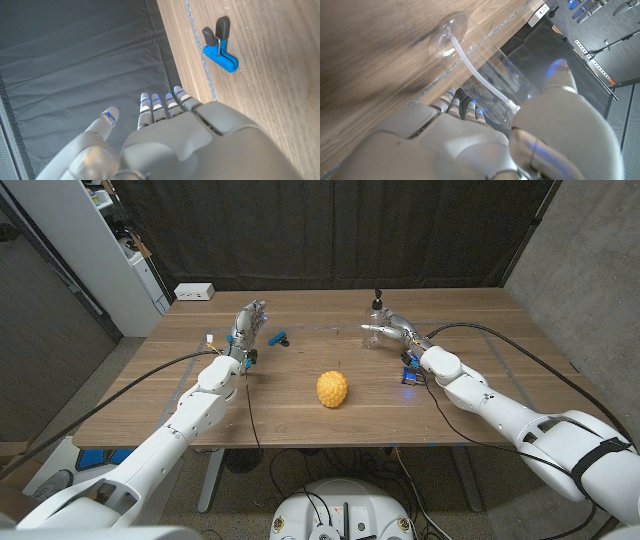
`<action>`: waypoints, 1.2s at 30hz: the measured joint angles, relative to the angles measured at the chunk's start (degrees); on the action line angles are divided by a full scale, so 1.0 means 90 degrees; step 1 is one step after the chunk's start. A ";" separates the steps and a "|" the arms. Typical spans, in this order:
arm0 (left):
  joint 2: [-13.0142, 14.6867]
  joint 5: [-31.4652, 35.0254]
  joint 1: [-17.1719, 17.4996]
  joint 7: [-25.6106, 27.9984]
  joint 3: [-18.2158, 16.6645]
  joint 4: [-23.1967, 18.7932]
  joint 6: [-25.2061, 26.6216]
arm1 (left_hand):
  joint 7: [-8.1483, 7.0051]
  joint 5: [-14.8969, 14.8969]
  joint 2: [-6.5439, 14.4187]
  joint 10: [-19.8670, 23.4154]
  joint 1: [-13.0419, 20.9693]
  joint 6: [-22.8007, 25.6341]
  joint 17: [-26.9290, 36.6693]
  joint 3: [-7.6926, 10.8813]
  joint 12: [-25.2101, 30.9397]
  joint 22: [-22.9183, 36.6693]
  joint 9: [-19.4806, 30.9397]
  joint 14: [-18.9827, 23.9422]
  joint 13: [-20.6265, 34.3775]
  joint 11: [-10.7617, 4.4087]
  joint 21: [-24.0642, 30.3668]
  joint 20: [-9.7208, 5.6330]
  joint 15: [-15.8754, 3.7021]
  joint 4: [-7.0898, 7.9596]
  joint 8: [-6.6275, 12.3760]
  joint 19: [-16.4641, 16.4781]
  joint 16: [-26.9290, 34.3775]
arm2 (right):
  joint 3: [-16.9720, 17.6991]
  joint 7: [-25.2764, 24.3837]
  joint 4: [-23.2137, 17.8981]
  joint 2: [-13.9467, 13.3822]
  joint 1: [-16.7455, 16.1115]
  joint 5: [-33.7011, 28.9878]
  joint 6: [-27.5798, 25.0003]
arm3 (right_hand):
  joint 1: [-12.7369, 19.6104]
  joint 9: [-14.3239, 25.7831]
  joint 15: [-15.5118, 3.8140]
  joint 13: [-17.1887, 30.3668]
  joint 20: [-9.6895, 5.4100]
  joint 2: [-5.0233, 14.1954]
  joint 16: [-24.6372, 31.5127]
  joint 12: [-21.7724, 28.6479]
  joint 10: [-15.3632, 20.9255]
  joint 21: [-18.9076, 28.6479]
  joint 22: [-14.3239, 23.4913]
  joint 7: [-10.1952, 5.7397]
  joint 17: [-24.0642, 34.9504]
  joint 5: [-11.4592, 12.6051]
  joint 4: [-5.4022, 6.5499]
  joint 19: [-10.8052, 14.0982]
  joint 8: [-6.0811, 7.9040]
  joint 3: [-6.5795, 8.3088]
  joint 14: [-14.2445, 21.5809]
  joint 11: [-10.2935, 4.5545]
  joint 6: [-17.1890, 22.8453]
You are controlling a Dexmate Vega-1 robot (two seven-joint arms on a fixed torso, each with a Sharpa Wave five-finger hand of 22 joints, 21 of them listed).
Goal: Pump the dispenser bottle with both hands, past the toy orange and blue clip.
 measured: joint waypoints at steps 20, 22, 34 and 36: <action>0.0061 -0.0001 -0.0026 -0.0032 -0.0007 -0.0042 0.0110 | 0.0000 0.0000 0.0000 0.0000 0.0000 0.0000 0.0001 0.0000 0.0000 0.0000 0.0000 0.0034 0.0000 0.0000 0.0000 0.0000 -0.0034 0.0000 0.0000 -0.0001 0.0000 | 0.0258 0.0616 0.0037 -0.0017 -0.0109 0.0588 0.0117 | -0.0348 -0.0029 0.0058 -0.0547 0.0023 -0.0062 0.0000 0.0000 -0.0117 0.0000 0.0000 0.0096 -0.0356 0.0220 0.0062 -0.0452 -0.0356 -0.0115 -0.0010 0.0125 0.0022; 0.0074 -0.0001 -0.0050 -0.0047 -0.0005 -0.0041 0.0132 | 0.0000 0.0000 0.0000 0.0000 0.0000 0.0000 0.0000 0.0000 0.0000 0.0000 0.0000 0.0034 0.0000 0.0000 0.0000 0.0000 -0.0034 0.0000 0.0000 0.0000 0.0000 | 0.0302 0.0678 0.0037 -0.0009 -0.0137 0.0701 0.0145 | -0.0385 -0.0029 0.0058 -0.0575 -0.0001 -0.0035 0.0000 0.0000 -0.0117 0.0000 0.0000 0.0097 -0.0362 0.0220 0.0089 -0.0476 -0.0356 -0.0141 -0.0010 0.0125 0.0022; 0.0077 -0.0004 -0.0109 -0.0080 0.0004 0.0039 0.0147 | 0.0000 0.0000 0.0000 0.0000 0.0000 0.0000 0.0001 0.0027 0.0000 0.0000 -0.0001 0.0034 0.0000 0.0000 0.0000 0.0000 -0.0034 0.0027 0.0000 -0.0001 0.0000 | 0.0549 0.0971 -0.0107 -0.0004 -0.0331 0.1169 0.0261 | -0.0595 -0.0028 0.0127 -0.0709 0.0023 -0.0026 0.0027 0.0000 -0.0115 0.0013 0.0000 0.0108 -0.0424 0.0291 0.0185 -0.0521 -0.0406 -0.0237 -0.0010 0.0126 0.0010; 0.0074 -0.0004 -0.0115 -0.0082 0.0004 0.0051 0.0145 | 0.0000 0.0000 0.0000 0.0000 0.0000 0.0000 0.0001 0.0027 0.0000 0.0000 -0.0001 0.0034 0.0000 0.0000 0.0000 0.0000 -0.0034 0.0027 0.0000 -0.0001 0.0000 | 0.0586 0.0986 -0.0161 -0.0011 -0.0373 0.1218 0.0271 | -0.0675 -0.0028 0.0127 -0.0727 0.0023 -0.0080 0.0034 0.0000 -0.0093 0.0027 0.0001 0.0108 -0.0449 0.0307 0.0205 -0.0521 -0.0406 -0.0257 -0.0010 0.0147 0.0010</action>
